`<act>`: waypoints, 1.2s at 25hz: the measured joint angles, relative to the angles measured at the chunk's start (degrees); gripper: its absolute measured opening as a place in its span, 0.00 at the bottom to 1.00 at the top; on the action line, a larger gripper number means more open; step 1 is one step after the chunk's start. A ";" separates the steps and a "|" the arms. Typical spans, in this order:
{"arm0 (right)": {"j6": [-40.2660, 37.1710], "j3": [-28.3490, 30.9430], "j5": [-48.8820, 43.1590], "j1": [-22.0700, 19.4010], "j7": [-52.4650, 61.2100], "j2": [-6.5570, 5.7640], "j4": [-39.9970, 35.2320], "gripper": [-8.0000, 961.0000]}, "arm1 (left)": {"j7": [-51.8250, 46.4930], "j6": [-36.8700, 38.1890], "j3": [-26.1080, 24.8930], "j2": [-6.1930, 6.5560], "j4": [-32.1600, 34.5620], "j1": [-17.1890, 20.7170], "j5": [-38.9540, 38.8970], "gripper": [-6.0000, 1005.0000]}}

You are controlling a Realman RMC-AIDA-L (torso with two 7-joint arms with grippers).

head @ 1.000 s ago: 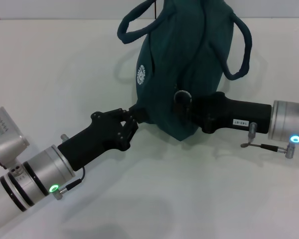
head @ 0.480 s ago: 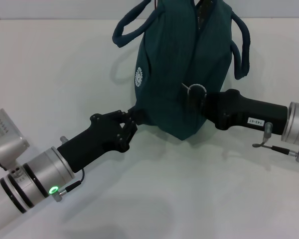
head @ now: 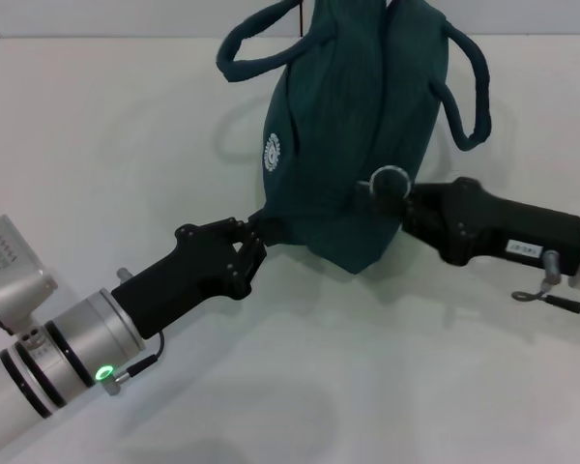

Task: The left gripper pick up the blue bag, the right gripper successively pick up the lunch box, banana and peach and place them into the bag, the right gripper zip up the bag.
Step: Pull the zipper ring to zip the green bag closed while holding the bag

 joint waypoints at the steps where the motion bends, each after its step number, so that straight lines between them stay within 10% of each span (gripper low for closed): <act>1: -0.08 1.00 0.00 -0.55 -0.50 0.06 -0.26 0.03 | 0.00 0.00 0.02 0.00 0.00 0.02 0.01 0.06; 30: 1.76 8.88 0.30 2.34 -4.89 0.67 -2.86 0.02 | 1.08 -0.81 1.31 -0.07 -2.32 0.79 0.82 0.06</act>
